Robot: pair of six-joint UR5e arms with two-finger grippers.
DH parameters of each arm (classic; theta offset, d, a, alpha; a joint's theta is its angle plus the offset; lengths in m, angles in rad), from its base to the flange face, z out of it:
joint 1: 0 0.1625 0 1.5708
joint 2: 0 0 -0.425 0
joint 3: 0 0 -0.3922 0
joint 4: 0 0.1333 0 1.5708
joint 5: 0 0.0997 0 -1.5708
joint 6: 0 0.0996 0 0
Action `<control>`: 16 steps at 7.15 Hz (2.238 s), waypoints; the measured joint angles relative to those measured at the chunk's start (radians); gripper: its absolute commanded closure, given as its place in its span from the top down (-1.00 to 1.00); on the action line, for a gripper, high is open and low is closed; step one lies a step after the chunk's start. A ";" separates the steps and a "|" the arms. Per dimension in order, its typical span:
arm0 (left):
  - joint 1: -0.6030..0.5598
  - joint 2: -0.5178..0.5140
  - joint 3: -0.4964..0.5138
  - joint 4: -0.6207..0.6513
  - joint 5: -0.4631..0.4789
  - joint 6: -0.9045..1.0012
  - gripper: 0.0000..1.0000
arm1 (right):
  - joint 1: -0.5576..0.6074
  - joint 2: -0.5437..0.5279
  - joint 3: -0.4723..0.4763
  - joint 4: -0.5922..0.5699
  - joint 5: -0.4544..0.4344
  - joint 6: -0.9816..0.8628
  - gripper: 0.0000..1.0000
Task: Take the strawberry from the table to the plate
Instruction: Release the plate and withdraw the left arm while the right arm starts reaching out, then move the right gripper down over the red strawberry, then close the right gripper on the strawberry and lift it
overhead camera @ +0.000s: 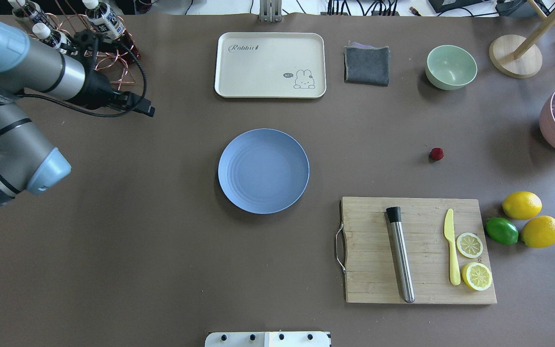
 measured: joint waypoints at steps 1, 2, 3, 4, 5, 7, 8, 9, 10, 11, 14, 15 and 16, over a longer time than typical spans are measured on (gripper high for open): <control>-0.116 0.063 -0.020 0.071 -0.068 0.189 0.97 | -0.055 0.031 0.013 0.003 -0.034 0.098 1.00; -0.240 0.113 -0.025 0.158 -0.132 0.401 0.97 | -0.109 0.069 0.018 0.004 -0.071 0.183 1.00; -0.344 0.138 -0.024 0.258 -0.176 0.592 0.97 | -0.156 0.104 0.018 0.004 -0.102 0.250 0.99; -0.431 0.164 -0.021 0.356 -0.196 0.780 0.97 | -0.198 0.133 0.017 0.004 -0.128 0.308 0.97; -0.497 0.197 -0.010 0.425 -0.201 0.924 0.97 | -0.234 0.155 0.014 0.004 -0.150 0.361 0.93; -0.557 0.274 0.032 0.482 -0.217 1.029 0.97 | -0.324 0.194 0.007 0.004 -0.217 0.503 0.93; -0.562 0.292 0.051 0.489 -0.263 1.036 0.97 | -0.364 0.203 0.003 0.004 -0.250 0.550 0.92; -0.564 0.300 0.061 0.487 -0.313 1.038 0.97 | -0.389 0.206 -0.005 0.006 -0.269 0.572 0.90; -0.564 0.304 0.065 0.483 -0.338 1.041 0.97 | -0.408 0.206 -0.015 0.008 -0.288 0.585 0.88; -0.565 0.306 0.067 0.481 -0.348 1.043 0.97 | -0.430 0.206 -0.027 0.009 -0.317 0.596 0.88; -0.566 0.313 0.076 0.480 -0.351 1.044 0.97 | -0.474 0.202 -0.097 0.079 -0.366 0.615 0.70; -0.566 0.324 0.073 0.479 -0.352 1.045 0.97 | -0.479 0.197 -0.110 0.103 -0.370 0.637 0.62; -0.566 0.329 0.070 0.479 -0.352 1.046 0.97 | -0.483 0.195 -0.111 0.113 -0.371 0.660 0.48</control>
